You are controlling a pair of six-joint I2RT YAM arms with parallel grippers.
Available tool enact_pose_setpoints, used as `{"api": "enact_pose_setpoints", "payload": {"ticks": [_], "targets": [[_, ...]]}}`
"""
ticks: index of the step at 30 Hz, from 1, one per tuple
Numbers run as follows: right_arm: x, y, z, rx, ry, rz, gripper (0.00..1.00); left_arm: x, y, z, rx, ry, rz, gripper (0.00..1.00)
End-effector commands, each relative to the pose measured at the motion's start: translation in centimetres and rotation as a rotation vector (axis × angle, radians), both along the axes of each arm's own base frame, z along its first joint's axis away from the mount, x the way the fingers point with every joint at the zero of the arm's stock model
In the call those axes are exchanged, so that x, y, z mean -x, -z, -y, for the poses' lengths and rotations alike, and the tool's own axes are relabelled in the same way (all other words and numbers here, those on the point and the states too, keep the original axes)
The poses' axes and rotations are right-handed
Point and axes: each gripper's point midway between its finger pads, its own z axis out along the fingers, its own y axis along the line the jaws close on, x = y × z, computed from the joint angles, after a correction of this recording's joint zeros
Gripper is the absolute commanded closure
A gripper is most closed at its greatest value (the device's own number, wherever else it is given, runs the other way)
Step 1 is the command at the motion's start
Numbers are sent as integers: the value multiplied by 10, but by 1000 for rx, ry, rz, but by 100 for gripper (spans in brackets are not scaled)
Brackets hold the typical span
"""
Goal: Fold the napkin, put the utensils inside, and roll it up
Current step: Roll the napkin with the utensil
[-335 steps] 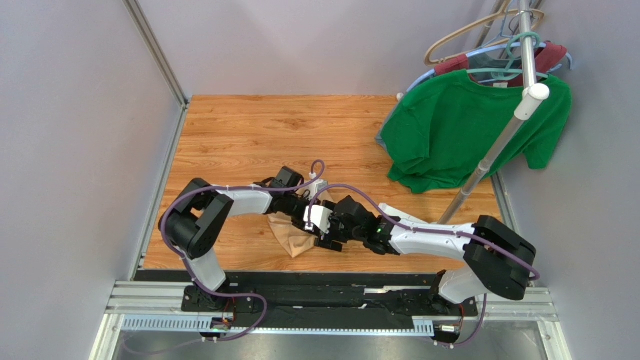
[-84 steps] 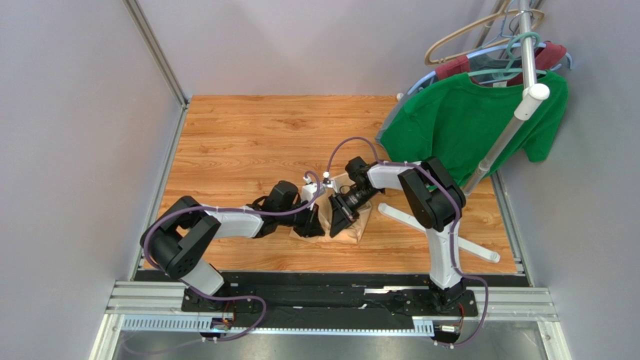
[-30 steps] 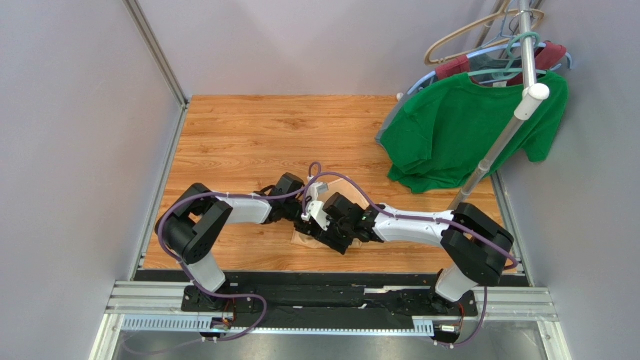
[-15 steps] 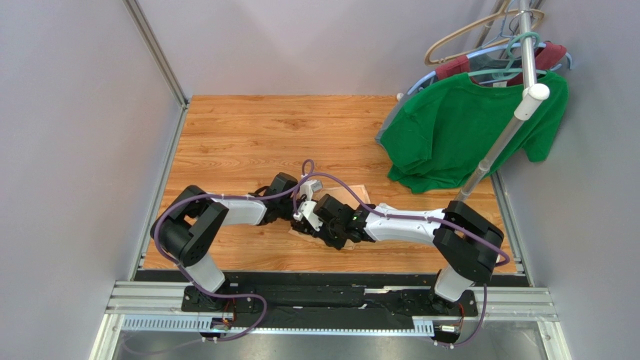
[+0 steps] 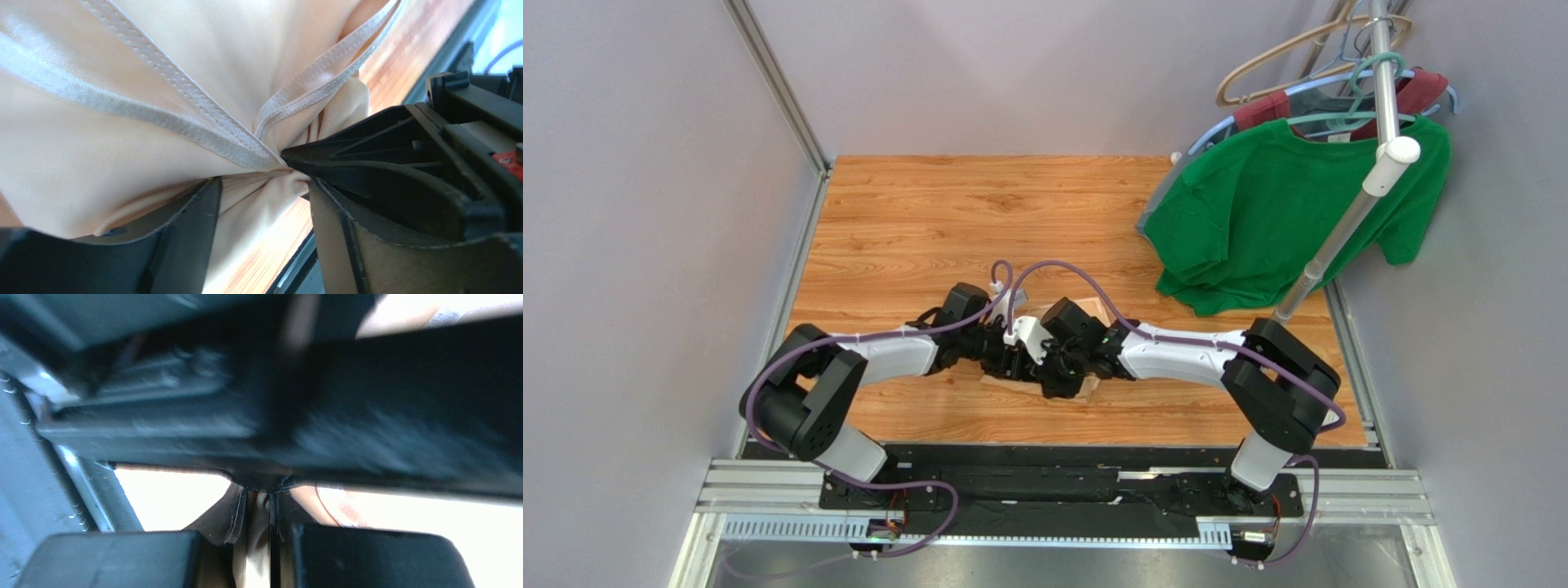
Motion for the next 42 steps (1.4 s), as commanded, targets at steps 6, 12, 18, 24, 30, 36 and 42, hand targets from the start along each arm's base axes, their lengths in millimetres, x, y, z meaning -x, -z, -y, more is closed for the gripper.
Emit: {"api": "enact_pose_setpoints", "payload": {"ticks": [6,12,18,24,30,36,42], "targets": [[26,30,21,6,-36,-306,100,-36,-27,-17,-1,-115,191,30],[27,35,22,18,-42,-326,100,-49,-31,-32,13,-171,224,30],[27,38,26,27,-40,-330,100,-56,-43,-36,32,-193,271,30],[29,40,26,27,-53,-355,100,-63,-58,-34,74,-210,319,18],[32,40,25,5,-68,-428,100,-61,-58,-41,81,-248,360,20],[29,37,26,-42,-60,-497,100,-48,-61,-59,113,-329,417,20],[25,35,26,-83,-55,-583,100,-34,-73,-60,192,-317,495,20]]}}
